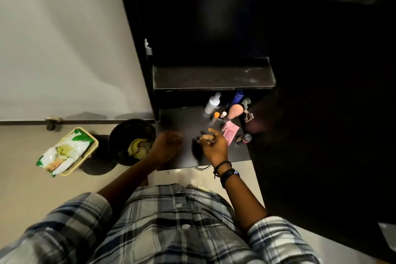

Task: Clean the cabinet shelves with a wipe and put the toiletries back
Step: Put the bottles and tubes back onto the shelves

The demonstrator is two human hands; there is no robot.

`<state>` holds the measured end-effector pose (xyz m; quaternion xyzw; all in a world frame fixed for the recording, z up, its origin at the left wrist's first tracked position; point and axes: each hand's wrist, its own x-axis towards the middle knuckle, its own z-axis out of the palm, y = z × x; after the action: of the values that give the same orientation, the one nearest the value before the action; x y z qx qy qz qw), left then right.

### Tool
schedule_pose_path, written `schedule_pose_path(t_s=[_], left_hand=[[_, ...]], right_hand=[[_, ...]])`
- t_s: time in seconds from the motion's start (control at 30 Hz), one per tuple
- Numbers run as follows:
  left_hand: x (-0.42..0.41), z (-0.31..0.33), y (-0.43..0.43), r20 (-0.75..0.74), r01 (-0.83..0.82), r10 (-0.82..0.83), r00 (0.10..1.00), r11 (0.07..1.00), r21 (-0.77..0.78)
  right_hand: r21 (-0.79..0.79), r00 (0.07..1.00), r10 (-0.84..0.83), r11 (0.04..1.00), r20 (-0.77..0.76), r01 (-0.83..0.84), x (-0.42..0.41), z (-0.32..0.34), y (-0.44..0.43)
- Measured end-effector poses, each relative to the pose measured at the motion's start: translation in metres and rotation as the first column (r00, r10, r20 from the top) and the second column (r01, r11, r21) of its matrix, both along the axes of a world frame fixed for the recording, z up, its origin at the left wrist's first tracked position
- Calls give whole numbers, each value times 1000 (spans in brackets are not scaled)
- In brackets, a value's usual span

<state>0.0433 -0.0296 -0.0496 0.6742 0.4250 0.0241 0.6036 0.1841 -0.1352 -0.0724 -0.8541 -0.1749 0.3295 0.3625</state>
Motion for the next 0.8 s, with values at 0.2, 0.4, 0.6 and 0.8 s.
schedule_pose_path(t_s=[0.2, 0.4, 0.6, 0.8], left_hand=[[49, -1, -6, -88, 145, -135, 987, 982, 125], [85, -7, -12, -165, 275, -240, 957, 932, 238], [113, -3, -7, -201, 230, -179, 963, 935, 271], [152, 3, 8, -216, 115, -42, 975, 934, 337]], right_hand=[[94, 976, -192, 979, 102, 183, 28, 0, -19], [-106, 876, 16, 993, 481, 41, 67, 3, -37], [-193, 846, 104, 981, 523, -1, 89, -3, -44], [-137, 845, 129, 988, 519, -66, 96, -5, -28]])
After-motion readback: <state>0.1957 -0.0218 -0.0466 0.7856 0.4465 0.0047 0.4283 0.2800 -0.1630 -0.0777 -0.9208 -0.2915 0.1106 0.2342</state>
